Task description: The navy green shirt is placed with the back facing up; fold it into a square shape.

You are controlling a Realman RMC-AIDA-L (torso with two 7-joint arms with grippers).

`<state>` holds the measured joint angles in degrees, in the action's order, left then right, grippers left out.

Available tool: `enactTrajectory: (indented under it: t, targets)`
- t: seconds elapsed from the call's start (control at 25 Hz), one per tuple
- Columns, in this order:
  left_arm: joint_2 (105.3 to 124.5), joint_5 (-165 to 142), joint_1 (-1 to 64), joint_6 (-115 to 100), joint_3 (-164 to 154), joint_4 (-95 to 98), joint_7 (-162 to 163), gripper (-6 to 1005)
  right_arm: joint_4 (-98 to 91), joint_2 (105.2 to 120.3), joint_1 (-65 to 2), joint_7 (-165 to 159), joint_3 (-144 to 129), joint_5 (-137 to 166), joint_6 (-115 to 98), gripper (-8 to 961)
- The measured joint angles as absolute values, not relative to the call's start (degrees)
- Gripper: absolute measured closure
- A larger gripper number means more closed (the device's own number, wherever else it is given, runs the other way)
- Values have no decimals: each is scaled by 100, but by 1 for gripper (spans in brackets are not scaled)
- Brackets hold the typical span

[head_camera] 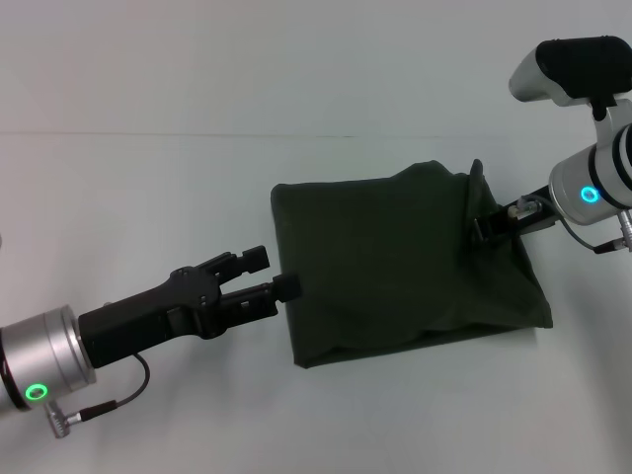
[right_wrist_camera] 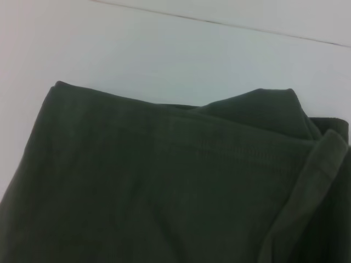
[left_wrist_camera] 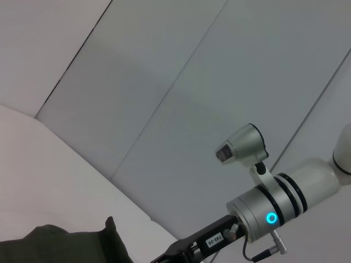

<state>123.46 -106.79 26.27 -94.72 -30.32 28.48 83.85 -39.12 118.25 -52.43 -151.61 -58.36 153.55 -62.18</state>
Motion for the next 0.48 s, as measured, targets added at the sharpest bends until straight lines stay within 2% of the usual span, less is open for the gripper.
enactTrajectory:
  t: [0.24, 0.48]
  targets:
    - [12348, -10679, 2628, -9467, -3032, 2847, 8381, 54, -3920, 11813, -5212, -15181, -5789, 15340, -6227, 851]
    - [12349, -10679, 2628, -9465, -3033, 2847, 8357, 54, -3933, 11797, -5117, -15173, -5353, 15269, -6238, 894]
